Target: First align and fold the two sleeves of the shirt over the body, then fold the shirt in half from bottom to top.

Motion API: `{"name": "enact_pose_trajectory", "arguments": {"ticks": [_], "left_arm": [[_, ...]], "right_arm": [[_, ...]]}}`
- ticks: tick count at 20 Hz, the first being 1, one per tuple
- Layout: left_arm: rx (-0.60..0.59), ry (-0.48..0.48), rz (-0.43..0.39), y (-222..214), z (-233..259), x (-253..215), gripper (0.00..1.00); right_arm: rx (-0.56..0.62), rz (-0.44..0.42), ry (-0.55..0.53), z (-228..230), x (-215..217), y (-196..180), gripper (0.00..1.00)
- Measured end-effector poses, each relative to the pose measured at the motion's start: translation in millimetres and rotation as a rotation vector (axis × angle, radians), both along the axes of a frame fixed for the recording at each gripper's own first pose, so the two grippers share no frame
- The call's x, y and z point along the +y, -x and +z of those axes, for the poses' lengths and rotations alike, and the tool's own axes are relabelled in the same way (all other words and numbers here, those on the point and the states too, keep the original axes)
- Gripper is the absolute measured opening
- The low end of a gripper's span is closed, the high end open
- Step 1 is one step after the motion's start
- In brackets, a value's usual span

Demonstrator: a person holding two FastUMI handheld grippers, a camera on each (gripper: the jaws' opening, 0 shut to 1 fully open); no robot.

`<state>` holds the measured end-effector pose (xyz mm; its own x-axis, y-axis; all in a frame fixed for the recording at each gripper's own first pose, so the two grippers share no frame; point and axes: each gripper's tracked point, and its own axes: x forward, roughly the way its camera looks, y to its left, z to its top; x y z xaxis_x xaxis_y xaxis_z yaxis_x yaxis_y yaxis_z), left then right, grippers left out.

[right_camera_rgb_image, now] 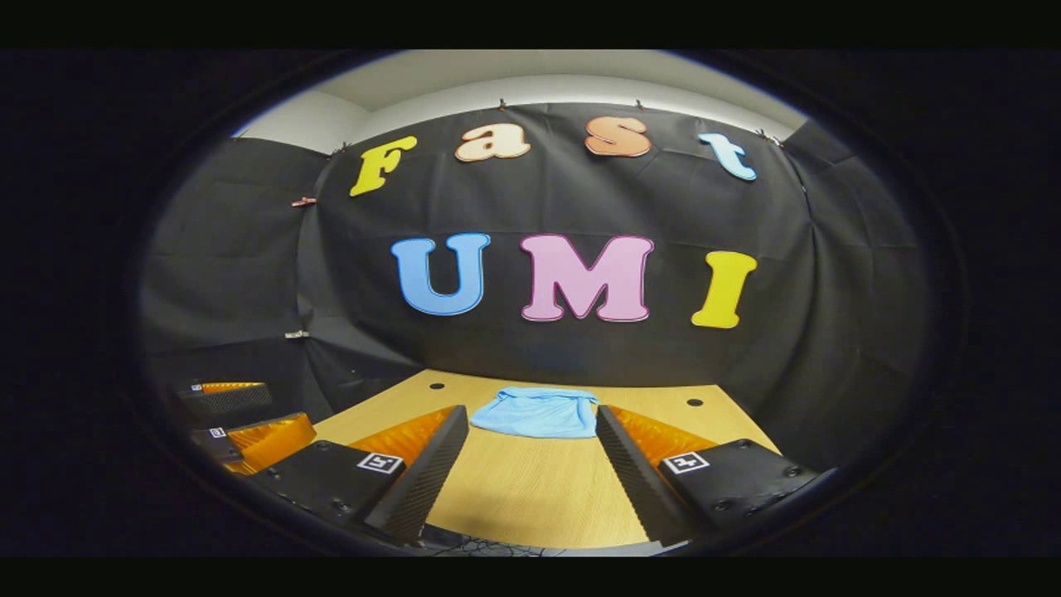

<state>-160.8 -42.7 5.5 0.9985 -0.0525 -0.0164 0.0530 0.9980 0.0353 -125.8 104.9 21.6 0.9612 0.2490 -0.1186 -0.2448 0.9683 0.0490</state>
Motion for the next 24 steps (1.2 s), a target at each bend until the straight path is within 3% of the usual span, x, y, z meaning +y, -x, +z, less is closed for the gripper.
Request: {"name": "enact_pose_trajectory", "arguments": {"ticks": [24], "left_arm": [[-0.013,0.006,0.026,8,-1,14,0.99]], "right_arm": [[-0.024,0.018,0.001,3,13,5,0.99]]}}
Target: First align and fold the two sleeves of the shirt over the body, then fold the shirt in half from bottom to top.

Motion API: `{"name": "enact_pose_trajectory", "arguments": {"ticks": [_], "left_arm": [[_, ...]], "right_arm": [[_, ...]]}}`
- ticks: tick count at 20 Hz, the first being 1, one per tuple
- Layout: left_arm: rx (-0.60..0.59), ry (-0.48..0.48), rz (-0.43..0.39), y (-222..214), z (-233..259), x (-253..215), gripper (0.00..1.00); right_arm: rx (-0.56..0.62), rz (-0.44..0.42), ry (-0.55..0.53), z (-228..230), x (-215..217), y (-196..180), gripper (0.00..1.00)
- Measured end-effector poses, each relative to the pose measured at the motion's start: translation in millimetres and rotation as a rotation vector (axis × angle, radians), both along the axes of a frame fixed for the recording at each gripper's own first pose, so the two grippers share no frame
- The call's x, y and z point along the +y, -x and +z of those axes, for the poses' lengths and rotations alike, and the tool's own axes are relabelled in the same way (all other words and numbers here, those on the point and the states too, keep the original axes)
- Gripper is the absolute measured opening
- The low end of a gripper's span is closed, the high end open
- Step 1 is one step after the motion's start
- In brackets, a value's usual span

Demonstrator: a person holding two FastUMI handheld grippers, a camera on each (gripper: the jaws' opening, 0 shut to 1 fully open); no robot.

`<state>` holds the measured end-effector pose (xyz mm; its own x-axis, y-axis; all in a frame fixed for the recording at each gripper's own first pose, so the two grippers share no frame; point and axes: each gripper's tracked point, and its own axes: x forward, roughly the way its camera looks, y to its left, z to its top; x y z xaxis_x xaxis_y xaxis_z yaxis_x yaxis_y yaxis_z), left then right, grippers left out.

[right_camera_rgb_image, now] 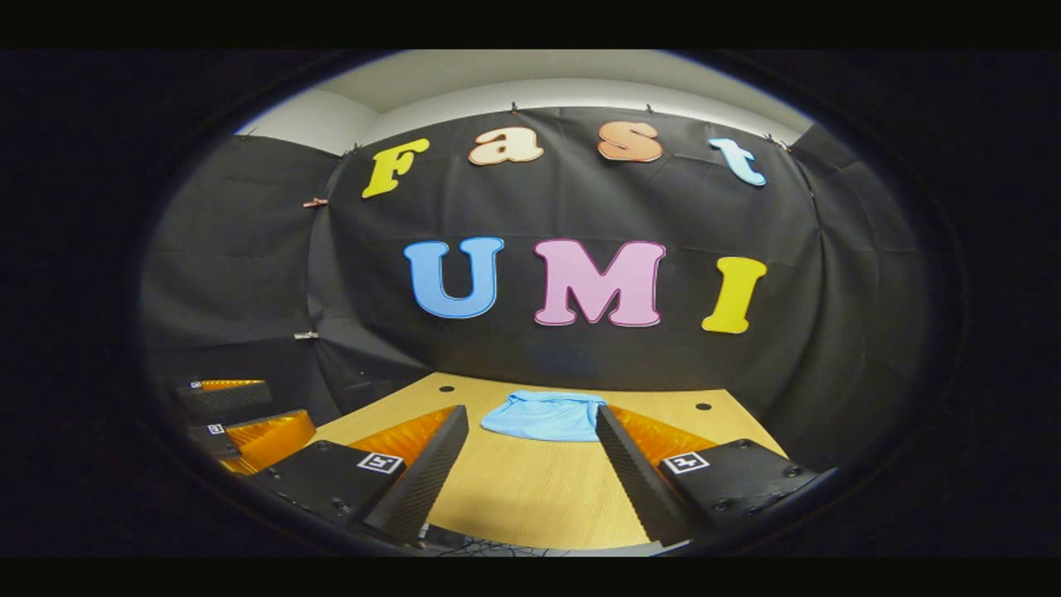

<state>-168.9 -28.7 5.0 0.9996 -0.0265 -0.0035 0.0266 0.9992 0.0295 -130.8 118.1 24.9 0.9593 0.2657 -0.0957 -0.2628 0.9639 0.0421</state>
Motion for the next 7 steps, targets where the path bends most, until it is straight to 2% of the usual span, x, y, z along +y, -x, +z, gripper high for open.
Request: {"name": "enact_pose_trajectory", "arguments": {"ticks": [7], "left_arm": [[0.007,0.005,-0.020,0,-3,-11,0.99]], "right_arm": [[0.008,-0.032,-0.001,-4,-15,3,0.97]]}}
